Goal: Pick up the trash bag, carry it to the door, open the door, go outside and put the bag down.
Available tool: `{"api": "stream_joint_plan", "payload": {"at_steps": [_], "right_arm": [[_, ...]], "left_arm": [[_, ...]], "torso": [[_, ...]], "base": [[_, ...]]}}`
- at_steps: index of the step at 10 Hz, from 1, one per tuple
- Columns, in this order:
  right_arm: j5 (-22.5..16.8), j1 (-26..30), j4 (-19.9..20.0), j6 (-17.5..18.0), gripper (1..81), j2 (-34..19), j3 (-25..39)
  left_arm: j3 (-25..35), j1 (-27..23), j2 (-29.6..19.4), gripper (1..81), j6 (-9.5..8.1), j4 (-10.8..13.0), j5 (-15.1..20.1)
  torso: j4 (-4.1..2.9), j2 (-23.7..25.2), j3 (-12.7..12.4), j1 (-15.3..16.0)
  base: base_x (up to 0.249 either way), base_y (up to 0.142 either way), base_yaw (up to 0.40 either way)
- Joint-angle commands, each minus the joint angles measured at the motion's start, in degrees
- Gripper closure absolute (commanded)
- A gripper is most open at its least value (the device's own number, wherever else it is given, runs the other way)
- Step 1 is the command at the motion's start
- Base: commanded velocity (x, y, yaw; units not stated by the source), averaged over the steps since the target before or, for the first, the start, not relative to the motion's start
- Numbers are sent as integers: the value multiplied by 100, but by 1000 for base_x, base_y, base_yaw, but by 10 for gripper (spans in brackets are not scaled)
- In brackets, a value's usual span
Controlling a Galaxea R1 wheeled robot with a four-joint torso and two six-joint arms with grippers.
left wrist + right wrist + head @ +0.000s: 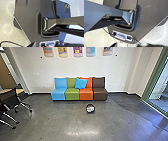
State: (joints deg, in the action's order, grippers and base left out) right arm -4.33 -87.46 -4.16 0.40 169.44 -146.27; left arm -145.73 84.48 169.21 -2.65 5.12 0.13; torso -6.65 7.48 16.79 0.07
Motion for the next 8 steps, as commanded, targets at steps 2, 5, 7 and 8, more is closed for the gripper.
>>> {"api": "stream_joint_plan", "payload": {"at_steps": [2, 5, 7, 8], "right_arm": [[-376, 162, -50, -23, 10, 5, 74], [-385, 170, -50, -23, 10, 5, 74], [-385, 171, -50, -23, 10, 5, 74], [-385, 171, -59, -23, 10, 5, 83]], "left_arm": [[35, -164, -36, 10, 36, -29, 356], [35, -164, -27, 10, 36, -20, 356], [35, -164, -35, 10, 36, -29, 356], [35, -164, -36, 10, 36, -29, 356]], "torso": [[0, 0, 0, 0], [0, 0, 0, 2], [0, 0, 0, 2], [0, 0, 0, 0]], "base": [[180, 0, 0], [165, 0, 0], [139, 0, 0], [136, 0, 0]]}}
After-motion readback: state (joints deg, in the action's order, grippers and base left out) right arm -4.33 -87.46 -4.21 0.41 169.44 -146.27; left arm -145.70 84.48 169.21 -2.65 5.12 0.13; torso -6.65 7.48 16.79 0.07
